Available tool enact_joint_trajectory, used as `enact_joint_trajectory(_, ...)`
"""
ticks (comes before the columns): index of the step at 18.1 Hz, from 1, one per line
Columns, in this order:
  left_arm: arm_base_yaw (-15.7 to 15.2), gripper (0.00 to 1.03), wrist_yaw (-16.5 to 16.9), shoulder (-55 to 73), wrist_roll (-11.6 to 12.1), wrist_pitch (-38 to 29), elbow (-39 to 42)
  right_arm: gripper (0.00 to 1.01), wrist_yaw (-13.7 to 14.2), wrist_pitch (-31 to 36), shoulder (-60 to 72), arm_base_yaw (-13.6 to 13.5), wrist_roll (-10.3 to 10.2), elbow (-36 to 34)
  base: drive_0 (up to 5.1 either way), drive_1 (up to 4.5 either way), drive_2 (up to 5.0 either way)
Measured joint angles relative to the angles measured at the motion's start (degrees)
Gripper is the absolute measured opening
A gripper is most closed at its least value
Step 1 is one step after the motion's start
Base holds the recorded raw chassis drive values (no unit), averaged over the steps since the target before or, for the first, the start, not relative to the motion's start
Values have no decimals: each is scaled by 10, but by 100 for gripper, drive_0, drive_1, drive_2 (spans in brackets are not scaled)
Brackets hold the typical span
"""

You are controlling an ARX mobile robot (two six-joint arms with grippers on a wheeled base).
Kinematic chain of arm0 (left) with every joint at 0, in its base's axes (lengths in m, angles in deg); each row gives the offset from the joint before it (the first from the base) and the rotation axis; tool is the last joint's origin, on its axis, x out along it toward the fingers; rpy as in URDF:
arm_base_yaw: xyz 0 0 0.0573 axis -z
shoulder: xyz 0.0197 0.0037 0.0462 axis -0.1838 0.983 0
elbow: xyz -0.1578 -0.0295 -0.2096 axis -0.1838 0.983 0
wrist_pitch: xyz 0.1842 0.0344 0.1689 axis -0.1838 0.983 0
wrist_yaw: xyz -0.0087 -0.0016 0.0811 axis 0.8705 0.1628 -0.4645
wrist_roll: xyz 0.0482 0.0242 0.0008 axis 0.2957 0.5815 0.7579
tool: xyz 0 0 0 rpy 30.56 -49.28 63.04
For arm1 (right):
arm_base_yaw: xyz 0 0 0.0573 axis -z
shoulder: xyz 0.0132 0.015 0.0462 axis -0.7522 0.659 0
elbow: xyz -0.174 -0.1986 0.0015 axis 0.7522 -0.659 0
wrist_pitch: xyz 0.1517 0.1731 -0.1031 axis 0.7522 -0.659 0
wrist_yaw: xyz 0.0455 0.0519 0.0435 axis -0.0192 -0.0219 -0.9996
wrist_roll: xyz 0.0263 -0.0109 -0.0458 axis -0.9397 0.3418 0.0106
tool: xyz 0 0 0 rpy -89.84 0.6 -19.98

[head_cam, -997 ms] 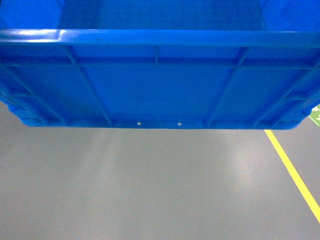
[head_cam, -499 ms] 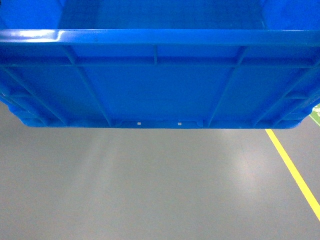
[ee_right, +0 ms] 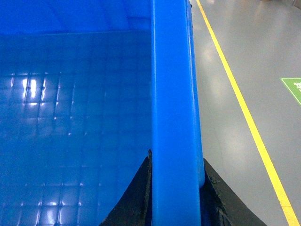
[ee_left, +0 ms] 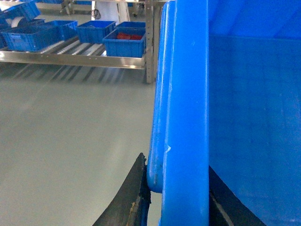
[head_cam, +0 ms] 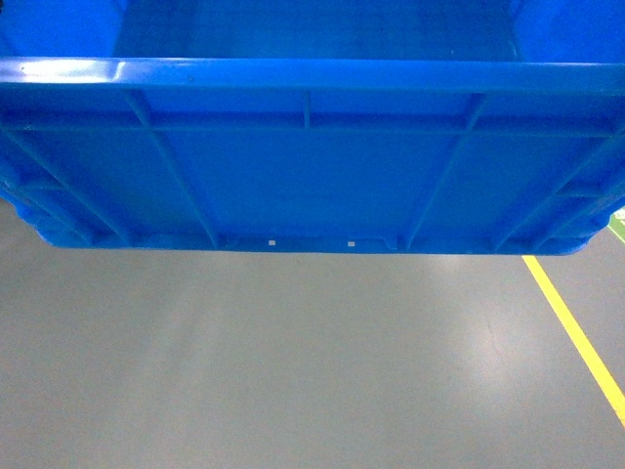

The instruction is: Place box next to blue box on left shelf

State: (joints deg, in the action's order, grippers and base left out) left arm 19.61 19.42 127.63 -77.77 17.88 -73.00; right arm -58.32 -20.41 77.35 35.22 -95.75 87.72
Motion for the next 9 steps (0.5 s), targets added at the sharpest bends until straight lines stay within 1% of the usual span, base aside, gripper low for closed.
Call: enact_joint_trajectory(9,0,19,0,0,0,1,0,20,-1,-2,0,0,0,0,-8,422,-439)
